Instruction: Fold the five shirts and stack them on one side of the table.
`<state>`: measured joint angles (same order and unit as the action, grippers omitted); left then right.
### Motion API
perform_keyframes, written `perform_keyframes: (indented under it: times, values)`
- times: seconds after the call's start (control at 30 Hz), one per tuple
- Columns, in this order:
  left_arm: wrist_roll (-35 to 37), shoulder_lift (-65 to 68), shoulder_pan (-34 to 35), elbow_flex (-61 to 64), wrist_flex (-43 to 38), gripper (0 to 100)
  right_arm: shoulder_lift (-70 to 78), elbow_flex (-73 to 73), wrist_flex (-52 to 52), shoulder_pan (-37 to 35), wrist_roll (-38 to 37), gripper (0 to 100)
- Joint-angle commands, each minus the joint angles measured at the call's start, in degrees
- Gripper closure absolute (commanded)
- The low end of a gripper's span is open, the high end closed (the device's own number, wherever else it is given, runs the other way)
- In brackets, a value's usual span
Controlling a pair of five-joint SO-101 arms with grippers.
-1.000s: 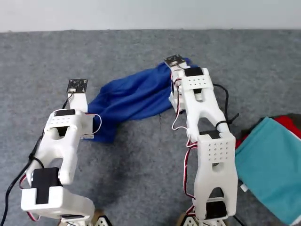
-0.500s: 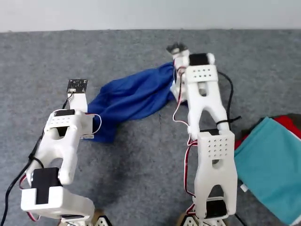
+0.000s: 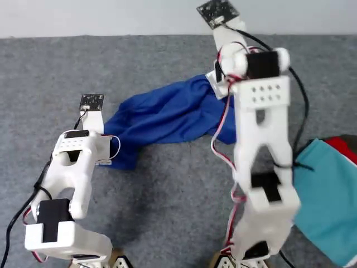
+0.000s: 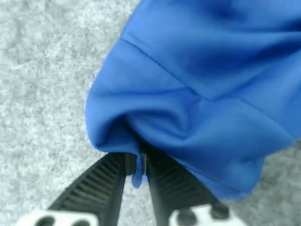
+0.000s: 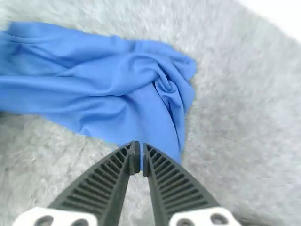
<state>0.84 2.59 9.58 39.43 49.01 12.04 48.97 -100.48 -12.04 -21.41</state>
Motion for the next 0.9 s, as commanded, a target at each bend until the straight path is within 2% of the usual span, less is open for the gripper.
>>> perform_keyframes:
  times: [0.0,0.13,0.23,0.33,0.5,0.6,0.77,0.87]
  values:
    - [0.44,-1.49,-0.7,-0.04,-0.35,99,-13.05,-14.15,-2.33,-0.4,-0.7,98.3]
    - [0.44,-1.49,-0.7,-0.04,-0.44,99,-13.49,-40.18,3.47,-4.44,2.11,93.9]
    - [0.35,-1.49,-0.7,-0.04,-0.44,99,-10.86,-54.33,16.66,-8.04,2.37,84.1]
    - [0.35,-1.49,-0.7,-0.04,-0.53,99,-6.2,-60.04,31.6,-9.19,2.37,79.0]
    - [0.35,-1.32,-0.79,-0.04,-0.53,99,5.32,-59.25,51.47,-8.92,2.46,79.0]
    - [0.35,-1.14,-0.79,-0.22,-0.53,99,13.05,-53.89,58.24,-8.92,2.46,79.0]
    - [0.35,-1.05,-0.88,-0.22,-0.53,99,26.59,-35.87,58.07,-8.75,8.09,79.0]
    - [0.35,-1.05,-0.88,-0.22,-0.62,99,33.54,-21.89,51.21,-7.6,10.02,79.0]
